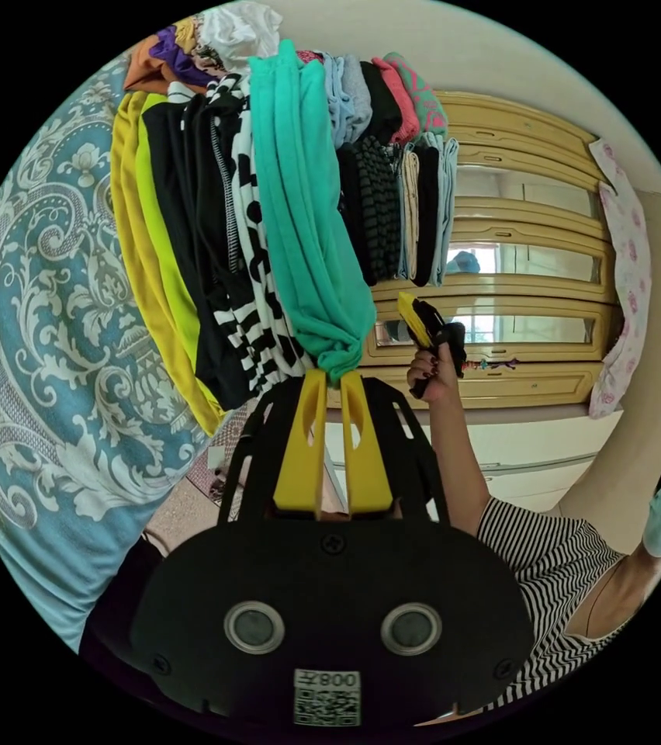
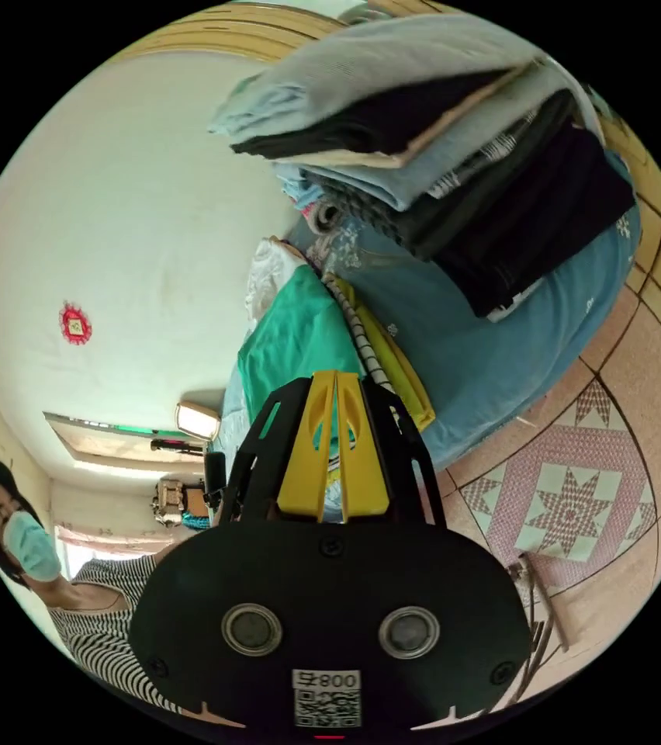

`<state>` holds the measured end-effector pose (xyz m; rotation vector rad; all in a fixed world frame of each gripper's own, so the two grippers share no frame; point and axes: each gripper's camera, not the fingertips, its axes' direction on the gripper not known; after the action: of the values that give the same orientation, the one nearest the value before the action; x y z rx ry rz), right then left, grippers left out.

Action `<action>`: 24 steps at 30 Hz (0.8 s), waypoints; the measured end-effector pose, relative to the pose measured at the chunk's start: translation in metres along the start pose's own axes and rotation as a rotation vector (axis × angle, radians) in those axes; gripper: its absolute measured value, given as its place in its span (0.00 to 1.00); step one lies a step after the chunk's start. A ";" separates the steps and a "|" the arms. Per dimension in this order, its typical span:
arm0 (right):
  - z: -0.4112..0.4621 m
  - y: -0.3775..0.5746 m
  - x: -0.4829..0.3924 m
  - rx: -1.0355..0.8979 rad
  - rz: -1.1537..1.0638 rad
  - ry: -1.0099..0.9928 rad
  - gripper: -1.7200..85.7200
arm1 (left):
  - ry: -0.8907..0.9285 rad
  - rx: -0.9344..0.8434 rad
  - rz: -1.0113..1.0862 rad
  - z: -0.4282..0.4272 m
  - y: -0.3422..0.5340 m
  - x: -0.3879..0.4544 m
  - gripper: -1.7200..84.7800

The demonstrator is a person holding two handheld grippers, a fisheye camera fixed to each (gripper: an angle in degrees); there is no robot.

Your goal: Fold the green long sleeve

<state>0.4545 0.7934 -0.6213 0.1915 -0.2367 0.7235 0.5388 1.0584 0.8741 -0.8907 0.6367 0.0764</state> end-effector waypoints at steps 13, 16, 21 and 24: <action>0.100 0.062 -0.081 -0.139 -0.273 0.395 0.02 | -0.093 0.047 0.097 -0.019 -0.026 -0.036 0.03; 0.094 0.084 -0.112 -0.064 -0.358 0.332 0.02 | -0.124 0.120 0.131 -0.036 -0.049 -0.041 0.02; 0.137 0.123 -0.153 -0.091 -0.493 0.247 0.02 | -0.206 0.188 0.181 -0.050 -0.105 -0.036 0.02; 0.178 0.147 -0.159 -0.171 -0.511 0.330 0.02 | -0.292 0.189 0.211 -0.051 -0.137 -0.033 0.02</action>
<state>0.2142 0.7566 -0.4818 -0.0342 0.0689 0.2176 0.5308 0.9392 0.9651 -0.6128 0.4538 0.3253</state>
